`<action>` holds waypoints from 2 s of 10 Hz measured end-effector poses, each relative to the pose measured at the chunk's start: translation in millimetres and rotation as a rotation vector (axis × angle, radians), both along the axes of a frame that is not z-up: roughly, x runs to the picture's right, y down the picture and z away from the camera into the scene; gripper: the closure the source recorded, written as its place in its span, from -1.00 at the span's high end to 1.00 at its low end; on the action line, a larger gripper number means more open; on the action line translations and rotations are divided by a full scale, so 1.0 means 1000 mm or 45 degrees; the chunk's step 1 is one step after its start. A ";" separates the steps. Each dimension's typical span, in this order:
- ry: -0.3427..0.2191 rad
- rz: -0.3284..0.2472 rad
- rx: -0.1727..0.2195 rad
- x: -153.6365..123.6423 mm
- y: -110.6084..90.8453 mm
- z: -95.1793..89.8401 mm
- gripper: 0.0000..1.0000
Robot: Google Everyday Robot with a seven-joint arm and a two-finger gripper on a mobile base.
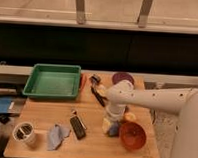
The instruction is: Wipe purple bowl with sponge
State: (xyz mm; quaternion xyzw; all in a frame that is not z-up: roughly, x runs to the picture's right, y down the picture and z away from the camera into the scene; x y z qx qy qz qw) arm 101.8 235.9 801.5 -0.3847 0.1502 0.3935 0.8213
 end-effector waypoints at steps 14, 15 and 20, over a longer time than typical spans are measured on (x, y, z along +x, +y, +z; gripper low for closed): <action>0.057 0.056 0.108 0.010 -0.032 -0.016 -0.82; 0.059 0.074 0.144 0.011 -0.048 -0.020 -0.82; 0.123 0.211 0.227 0.055 -0.135 0.006 -0.82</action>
